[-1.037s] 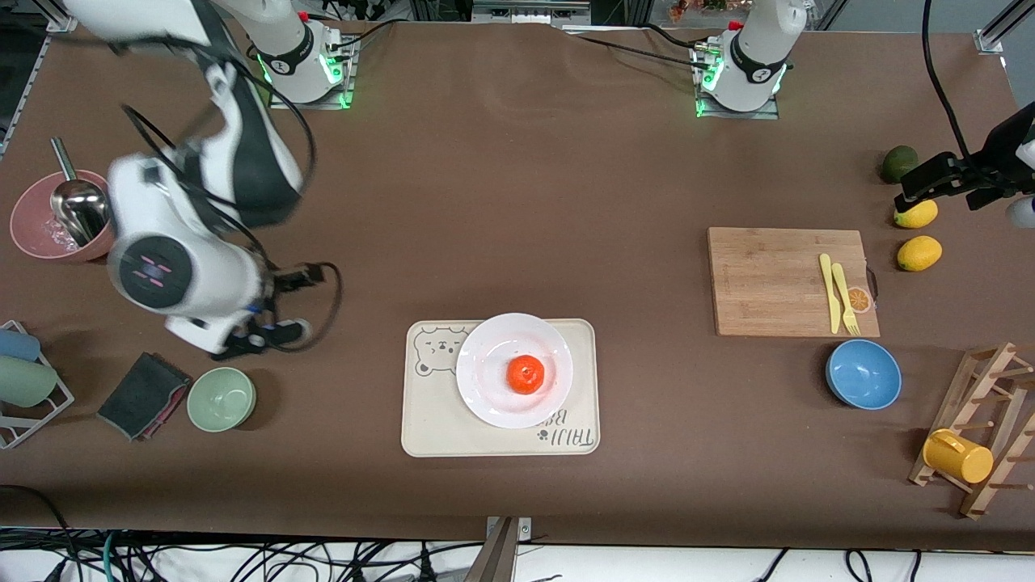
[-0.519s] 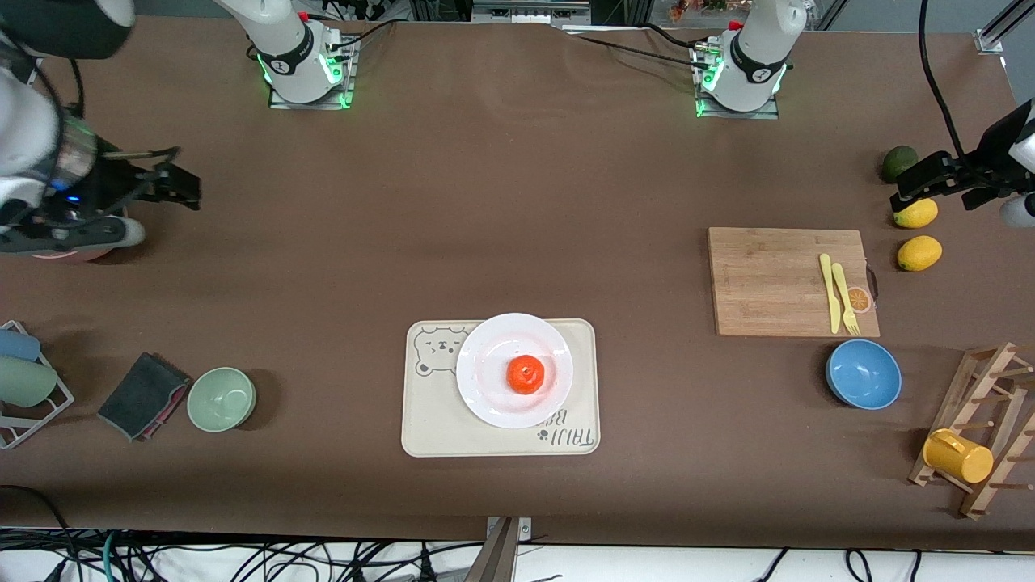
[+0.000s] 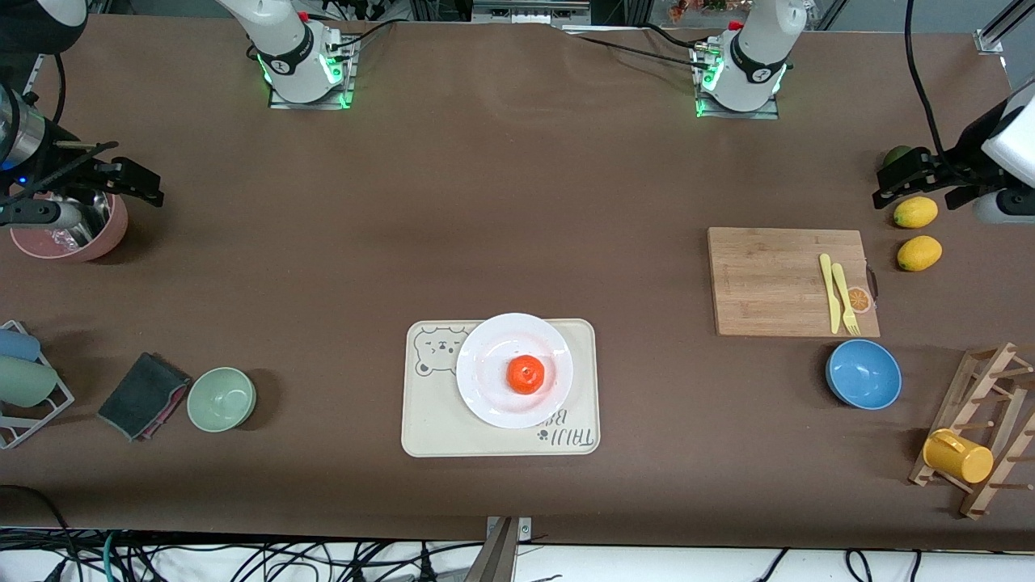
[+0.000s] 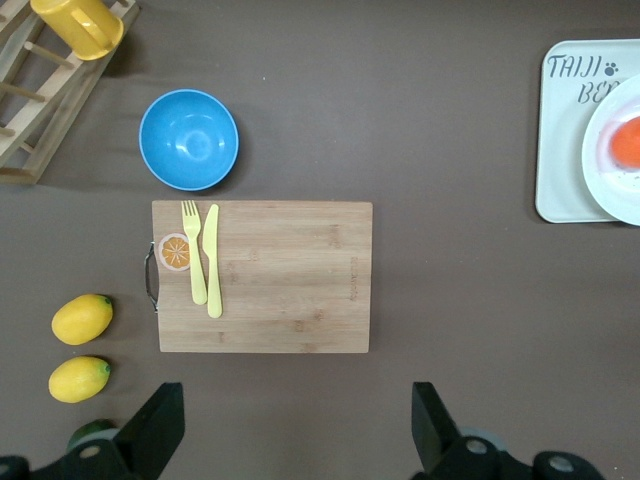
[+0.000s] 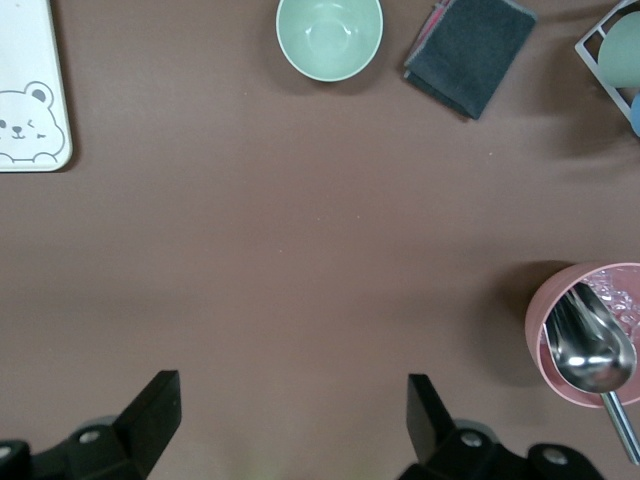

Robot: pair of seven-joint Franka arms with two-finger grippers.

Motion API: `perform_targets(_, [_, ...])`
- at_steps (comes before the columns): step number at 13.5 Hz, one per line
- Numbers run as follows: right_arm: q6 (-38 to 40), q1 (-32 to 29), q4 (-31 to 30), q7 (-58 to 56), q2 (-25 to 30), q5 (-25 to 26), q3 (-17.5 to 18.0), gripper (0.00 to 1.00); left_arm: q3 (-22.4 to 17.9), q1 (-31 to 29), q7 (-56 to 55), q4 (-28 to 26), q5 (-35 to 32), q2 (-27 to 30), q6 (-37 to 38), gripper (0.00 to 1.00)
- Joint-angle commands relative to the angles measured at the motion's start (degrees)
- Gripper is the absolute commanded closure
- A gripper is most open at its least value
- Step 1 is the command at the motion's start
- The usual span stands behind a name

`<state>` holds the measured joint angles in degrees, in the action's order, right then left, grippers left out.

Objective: Place orange and plate with both arms

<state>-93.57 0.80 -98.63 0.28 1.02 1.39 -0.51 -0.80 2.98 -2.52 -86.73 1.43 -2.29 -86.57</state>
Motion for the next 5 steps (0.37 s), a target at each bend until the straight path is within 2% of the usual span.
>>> perform_targets(1, [-1.35,-1.42,-0.43,0.77,0.48,-2.44,1.12,0.00,0.45,-0.08,1.29,-0.64,0.24,1.15,0.61,0.00])
perform_targets(5, [-1.17,-0.98,-0.34,0.77,0.39,-1.75,1.03,0.00,0.36,-0.52,1.29,-0.64,0.24,1.15,0.61,0.00])
